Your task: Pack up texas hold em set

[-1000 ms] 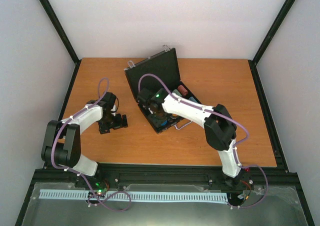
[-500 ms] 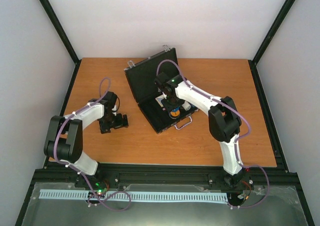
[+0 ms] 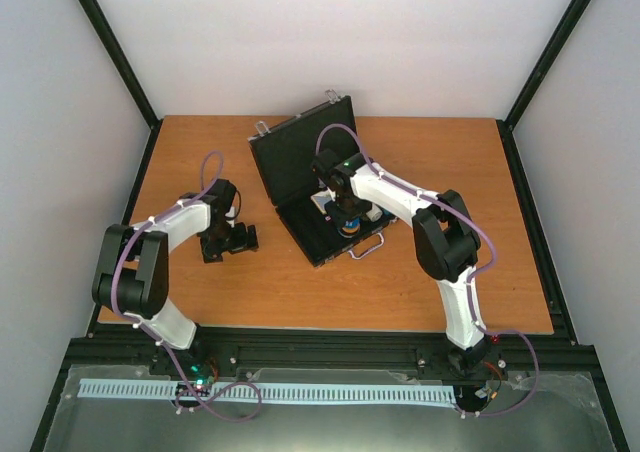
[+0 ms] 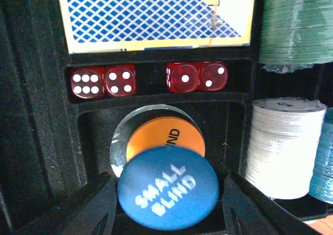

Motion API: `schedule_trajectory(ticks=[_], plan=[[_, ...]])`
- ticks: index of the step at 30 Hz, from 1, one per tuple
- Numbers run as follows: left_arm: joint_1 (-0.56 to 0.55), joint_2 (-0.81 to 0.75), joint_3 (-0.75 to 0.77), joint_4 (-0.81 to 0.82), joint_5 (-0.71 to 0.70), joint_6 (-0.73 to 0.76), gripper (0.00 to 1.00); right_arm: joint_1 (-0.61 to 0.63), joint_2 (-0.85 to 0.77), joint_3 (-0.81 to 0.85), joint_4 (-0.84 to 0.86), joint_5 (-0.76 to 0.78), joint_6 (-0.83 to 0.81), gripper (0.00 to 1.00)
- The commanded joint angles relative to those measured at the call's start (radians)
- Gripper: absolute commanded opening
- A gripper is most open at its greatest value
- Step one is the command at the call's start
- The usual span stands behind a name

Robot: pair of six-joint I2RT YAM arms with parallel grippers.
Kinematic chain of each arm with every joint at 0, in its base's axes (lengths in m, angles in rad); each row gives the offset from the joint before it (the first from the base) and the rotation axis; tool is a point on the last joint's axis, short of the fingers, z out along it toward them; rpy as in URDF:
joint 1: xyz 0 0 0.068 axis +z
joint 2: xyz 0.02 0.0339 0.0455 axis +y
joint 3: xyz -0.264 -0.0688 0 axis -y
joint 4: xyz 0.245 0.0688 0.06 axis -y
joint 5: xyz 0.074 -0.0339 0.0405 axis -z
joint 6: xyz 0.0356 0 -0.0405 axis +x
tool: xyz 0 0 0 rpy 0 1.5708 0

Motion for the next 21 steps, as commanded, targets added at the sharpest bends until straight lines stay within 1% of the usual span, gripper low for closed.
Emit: schedule_trajectory(ticks=[1,3,5,9,12,15,21], plan=[[0.007,0.018,0.033,0.014,0.016,0.02,1.0,-0.005,0.002,-0.015,0.01,-0.005,-0.007,0.6],[0.007,0.02,0.035,0.015,0.017,0.022,1.0,-0.005,-0.004,-0.013,0.009,-0.001,-0.004,0.61],[0.007,0.02,0.035,0.017,0.017,0.021,1.0,-0.005,-0.017,-0.016,0.015,0.0,-0.001,0.68],[0.007,0.019,0.031,0.019,0.019,0.023,1.0,-0.005,-0.033,-0.007,0.014,-0.015,-0.001,0.71],[0.007,0.01,0.025,0.023,0.022,0.023,1.0,-0.006,-0.059,-0.012,0.048,-0.061,-0.001,0.78],[0.007,0.006,0.017,0.026,0.022,0.023,1.0,-0.013,-0.058,-0.007,0.075,-0.114,-0.001,0.79],[0.007,0.0,0.007,0.025,0.017,0.031,1.0,-0.04,-0.061,-0.025,0.16,-0.23,0.0,0.92]])
